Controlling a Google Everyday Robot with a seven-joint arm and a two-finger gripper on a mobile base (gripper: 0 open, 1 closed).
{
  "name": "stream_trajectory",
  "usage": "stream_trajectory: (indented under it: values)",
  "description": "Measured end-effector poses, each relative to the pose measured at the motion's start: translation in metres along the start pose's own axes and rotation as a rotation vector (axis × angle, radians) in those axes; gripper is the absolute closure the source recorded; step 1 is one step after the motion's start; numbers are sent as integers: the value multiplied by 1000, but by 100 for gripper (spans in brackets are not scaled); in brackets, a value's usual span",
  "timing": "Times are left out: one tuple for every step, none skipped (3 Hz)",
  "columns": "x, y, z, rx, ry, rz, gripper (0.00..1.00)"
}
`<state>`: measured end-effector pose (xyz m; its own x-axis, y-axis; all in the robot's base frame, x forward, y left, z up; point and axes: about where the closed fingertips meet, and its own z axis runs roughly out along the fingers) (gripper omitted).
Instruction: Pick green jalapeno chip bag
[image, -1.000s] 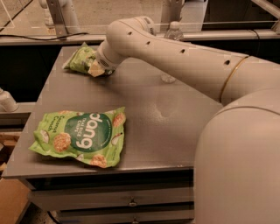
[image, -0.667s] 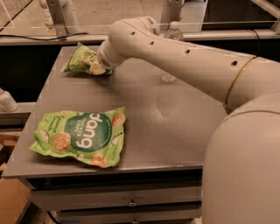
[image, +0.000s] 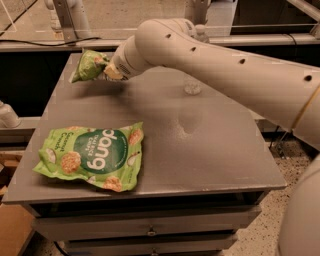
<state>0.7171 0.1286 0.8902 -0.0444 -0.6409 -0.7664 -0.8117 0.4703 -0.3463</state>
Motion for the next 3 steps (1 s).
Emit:
stream_trajectory:
  values:
    - [-20,-5,-32,26,-66,-10,100]
    - [-37,-20,-61,71,-107,-30,100]
    - [-50,-47,-86,127,-137,-46,100]
